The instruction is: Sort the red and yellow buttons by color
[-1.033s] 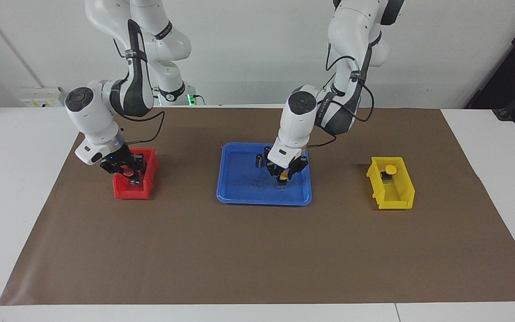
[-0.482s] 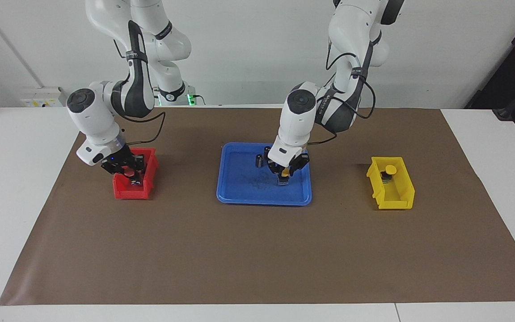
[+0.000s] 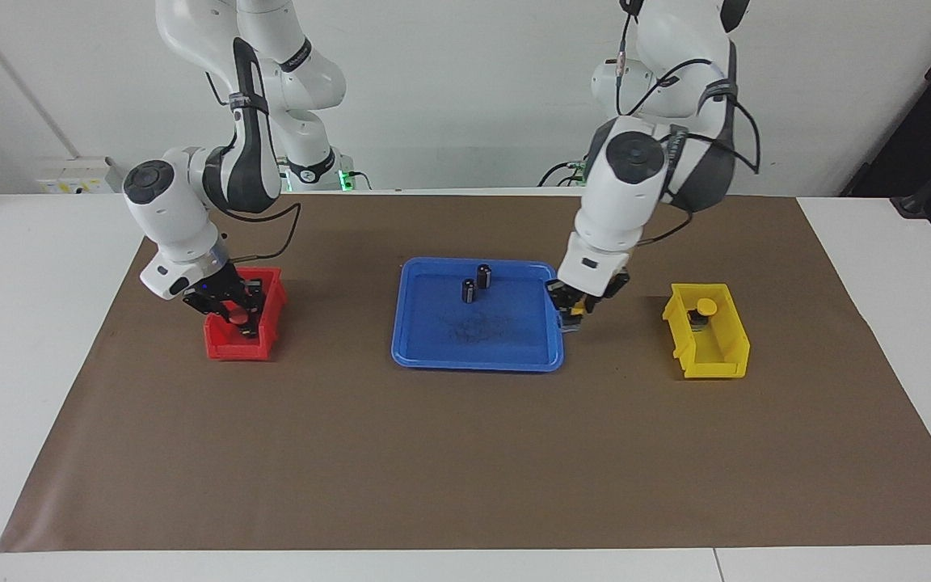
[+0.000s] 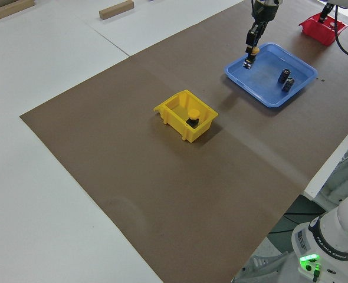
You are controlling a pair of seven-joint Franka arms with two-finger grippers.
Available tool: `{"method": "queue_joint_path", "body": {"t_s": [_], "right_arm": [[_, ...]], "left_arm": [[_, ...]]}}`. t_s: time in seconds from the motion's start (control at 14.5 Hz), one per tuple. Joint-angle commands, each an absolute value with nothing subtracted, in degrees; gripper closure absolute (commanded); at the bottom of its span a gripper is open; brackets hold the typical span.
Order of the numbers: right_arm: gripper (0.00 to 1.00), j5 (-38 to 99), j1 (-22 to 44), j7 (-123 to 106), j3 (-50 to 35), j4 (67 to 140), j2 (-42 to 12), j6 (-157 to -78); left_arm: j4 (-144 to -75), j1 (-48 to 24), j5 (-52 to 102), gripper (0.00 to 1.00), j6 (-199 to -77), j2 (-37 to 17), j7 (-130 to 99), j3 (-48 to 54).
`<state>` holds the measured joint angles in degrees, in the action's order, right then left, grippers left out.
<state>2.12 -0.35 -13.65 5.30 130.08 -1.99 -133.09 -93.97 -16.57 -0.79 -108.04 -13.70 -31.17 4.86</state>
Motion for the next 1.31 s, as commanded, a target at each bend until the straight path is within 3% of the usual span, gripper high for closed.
{"method": "queue_joint_path", "body": {"t_s": [0.0, 0.41, 0.48, 0.62, 0.69, 1.03, 1.24], "right_arm": [[0.51, 2.2, -0.7, -14.6, 4.9, 127.5, -2.0, -129.7], [0.44, 2.1, -0.6, -14.6, 4.9, 120.2, -2.5, -120.9], [0.31, 2.1, -0.6, -14.6, 4.9, 118.2, -2.5, -118.3], [0.22, 2.1, -0.6, -14.4, 4.9, 113.1, -2.4, -111.9], [0.00, 2.1, -0.6, -14.3, 4.9, 110.2, -2.1, -108.1], [0.00, 0.1, -0.7, -13.8, 5.2, 99.7, 0.1, -94.3], [0.00, -0.7, -1.1, -13.8, 5.0, 94.7, -0.2, -90.8]], "left_arm": [[-93.6, -10.8, -1.2, 0.98, -108.2, -13.7, -24.6, 5.4], [-95.0, -0.9, -1.8, 0.98, -109.9, -13.7, -4.8, 5.2], [-95.5, -0.7, -1.8, 0.98, -110.1, -13.6, -4.5, 5.2], [-97.0, -0.5, -1.8, 0.98, -111.1, -13.1, -0.8, 5.0], [-97.6, -0.4, -1.8, 0.98, -111.5, -13.0, 0.3, 5.0], [-103.0, 1.0, -1.8, 0.98, -115.9, -11.9, 3.1, 5.0], [-105.6, 1.8, -1.8, 0.98, -117.7, -11.1, 3.3, 5.0]]}}
